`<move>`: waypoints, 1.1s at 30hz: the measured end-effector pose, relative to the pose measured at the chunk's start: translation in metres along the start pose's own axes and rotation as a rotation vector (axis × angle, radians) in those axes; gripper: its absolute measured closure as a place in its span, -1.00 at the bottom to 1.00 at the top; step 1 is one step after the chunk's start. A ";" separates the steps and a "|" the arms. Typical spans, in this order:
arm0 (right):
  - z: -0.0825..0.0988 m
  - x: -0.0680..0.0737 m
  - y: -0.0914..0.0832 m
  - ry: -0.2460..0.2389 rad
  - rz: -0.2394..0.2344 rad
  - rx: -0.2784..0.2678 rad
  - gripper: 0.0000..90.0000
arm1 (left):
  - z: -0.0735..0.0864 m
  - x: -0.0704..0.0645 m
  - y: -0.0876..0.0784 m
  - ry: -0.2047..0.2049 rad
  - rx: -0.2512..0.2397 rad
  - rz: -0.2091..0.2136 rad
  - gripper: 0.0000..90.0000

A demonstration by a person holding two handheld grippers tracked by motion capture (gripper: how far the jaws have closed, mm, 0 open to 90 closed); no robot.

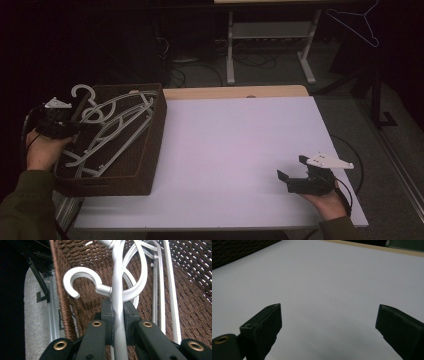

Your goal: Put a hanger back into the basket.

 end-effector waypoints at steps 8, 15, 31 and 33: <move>0.000 -0.001 0.000 -0.005 0.001 0.001 -0.86 | 0.009 -0.003 0.015 -0.024 0.022 0.018 0.82; 0.001 0.000 0.001 -0.005 0.001 0.003 -0.86 | 0.024 -0.008 0.028 -0.045 0.059 0.035 0.82; 0.000 -0.001 0.001 -0.004 0.002 0.001 -0.86 | 0.034 -0.016 0.036 -0.058 0.096 0.040 0.34; 0.000 0.000 0.001 -0.004 0.001 0.002 -0.86 | 0.031 -0.015 0.034 -0.071 0.070 0.050 0.22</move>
Point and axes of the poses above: each handheld gripper's, and its own axes: y roughly forward along the jaws, z roughly out of its underside, x roughly to its left, the point moved 10 cm from there along y, roughly forward along the jaws, and after that the axes turned 11 degrees about y, right-handed, at the moved point
